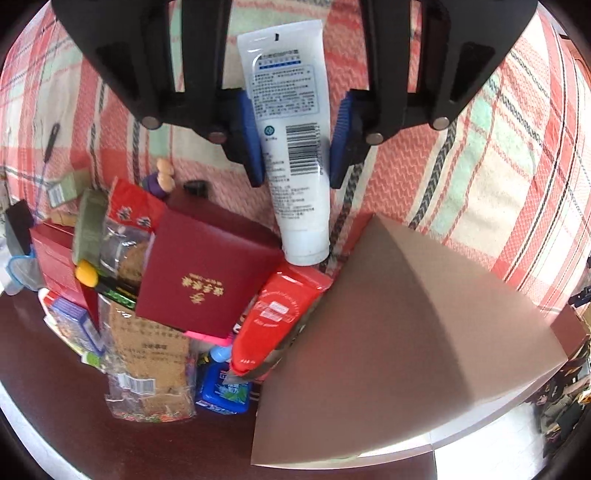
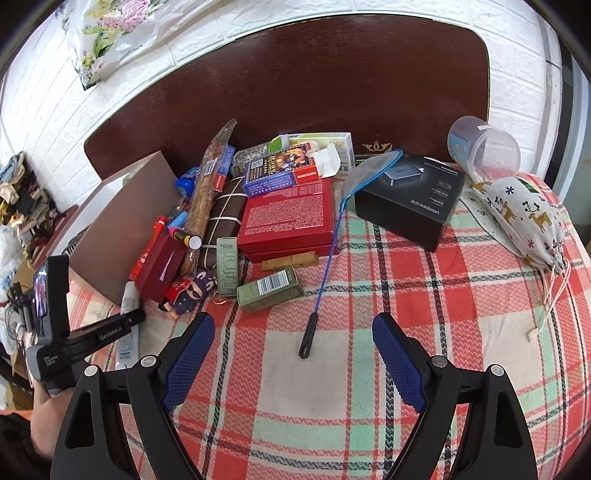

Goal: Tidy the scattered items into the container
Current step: 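Grasp the white tube with the left gripper while the right gripper grasps the Flash Color marker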

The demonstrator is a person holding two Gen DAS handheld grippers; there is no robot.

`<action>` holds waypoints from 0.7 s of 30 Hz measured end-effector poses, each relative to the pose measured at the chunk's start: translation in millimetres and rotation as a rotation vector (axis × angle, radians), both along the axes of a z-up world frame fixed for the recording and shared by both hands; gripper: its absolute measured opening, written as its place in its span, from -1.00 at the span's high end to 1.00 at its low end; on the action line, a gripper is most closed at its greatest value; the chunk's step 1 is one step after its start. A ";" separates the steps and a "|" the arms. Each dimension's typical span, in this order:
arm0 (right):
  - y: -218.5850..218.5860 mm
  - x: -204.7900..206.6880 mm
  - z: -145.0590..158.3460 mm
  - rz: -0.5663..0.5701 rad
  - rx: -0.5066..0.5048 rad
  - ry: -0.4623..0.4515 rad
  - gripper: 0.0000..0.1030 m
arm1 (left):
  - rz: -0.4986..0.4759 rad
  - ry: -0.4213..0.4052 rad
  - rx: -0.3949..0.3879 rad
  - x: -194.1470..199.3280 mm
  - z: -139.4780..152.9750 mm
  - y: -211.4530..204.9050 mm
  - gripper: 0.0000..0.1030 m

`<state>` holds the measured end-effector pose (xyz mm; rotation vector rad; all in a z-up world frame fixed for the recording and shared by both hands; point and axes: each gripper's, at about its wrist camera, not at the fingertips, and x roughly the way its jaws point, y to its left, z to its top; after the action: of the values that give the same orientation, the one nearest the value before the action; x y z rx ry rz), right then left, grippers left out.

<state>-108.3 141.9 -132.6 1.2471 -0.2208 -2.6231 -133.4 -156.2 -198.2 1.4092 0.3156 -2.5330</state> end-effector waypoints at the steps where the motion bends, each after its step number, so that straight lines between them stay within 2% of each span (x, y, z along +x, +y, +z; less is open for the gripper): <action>1: -0.2 0.7 0.8 0.002 -0.004 0.002 -0.71 | -0.002 0.005 0.001 3.3 1.8 -1.5 0.33; 11: -12.8 6.6 9.1 0.029 -0.026 0.010 -0.71 | -0.044 0.056 -0.022 31.9 32.5 4.5 0.33; 15: -32.4 4.2 11.6 0.089 -0.052 0.017 -0.71 | -0.062 0.063 -0.020 44.1 44.0 3.7 0.33; 17: -44.9 -0.1 13.3 0.132 -0.018 0.038 -0.71 | -0.072 0.067 -0.017 32.8 42.8 2.3 0.33; 19: -58.6 -10.6 16.5 0.180 0.012 0.068 -0.71 | -0.086 0.073 -0.027 39.1 48.0 1.9 0.33; 21: -72.6 -29.1 20.0 0.252 0.029 0.060 -0.71 | -0.097 0.077 -0.026 41.4 50.8 0.6 0.33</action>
<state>-137.4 69.3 -112.6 1.1219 -0.0137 -2.4500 -91.9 -155.6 -147.5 1.3510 0.2314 -2.6635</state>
